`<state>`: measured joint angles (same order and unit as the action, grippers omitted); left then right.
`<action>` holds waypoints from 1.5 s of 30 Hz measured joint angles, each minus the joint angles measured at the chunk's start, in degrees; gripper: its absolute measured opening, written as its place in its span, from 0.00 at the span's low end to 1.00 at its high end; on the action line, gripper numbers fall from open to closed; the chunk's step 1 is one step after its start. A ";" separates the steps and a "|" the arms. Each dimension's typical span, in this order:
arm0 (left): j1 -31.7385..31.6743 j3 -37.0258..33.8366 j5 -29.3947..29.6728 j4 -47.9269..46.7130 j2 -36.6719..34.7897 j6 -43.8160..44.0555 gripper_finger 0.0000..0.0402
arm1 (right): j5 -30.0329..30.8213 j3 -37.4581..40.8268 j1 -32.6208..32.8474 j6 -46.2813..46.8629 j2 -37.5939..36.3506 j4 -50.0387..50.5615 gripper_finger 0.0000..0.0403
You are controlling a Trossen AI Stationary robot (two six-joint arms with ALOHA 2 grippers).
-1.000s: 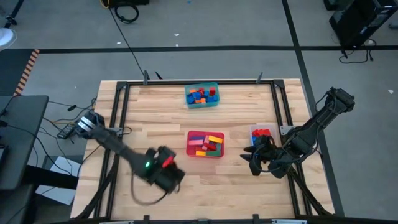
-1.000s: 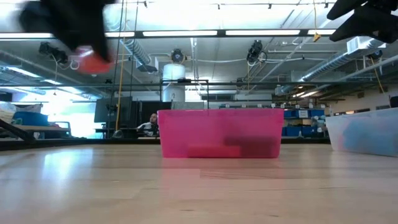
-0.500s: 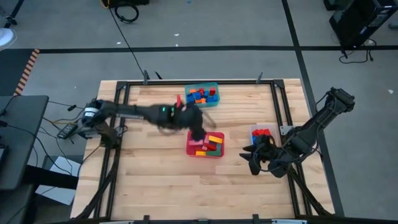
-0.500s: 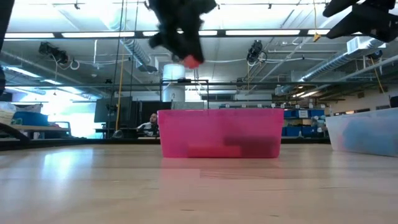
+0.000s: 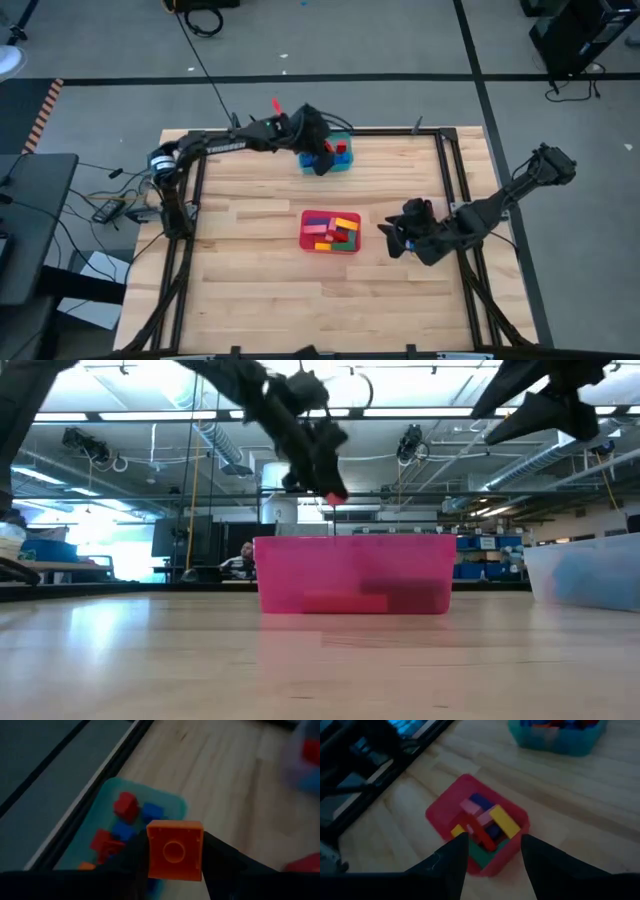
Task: Sort blocks by size
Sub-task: Put the orange 4 stud game piece into the blue bin, then return to Home Position
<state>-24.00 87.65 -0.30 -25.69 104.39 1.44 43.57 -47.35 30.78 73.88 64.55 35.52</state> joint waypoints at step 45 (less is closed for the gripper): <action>-4.77 -0.01 1.44 18.13 14.21 -6.93 0.59 | -2.94 0.00 -9.61 -0.13 0.02 -1.47 0.48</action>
<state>-28.77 87.64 1.14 -7.56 118.61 -5.49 40.63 -47.35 21.17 73.75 64.58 34.04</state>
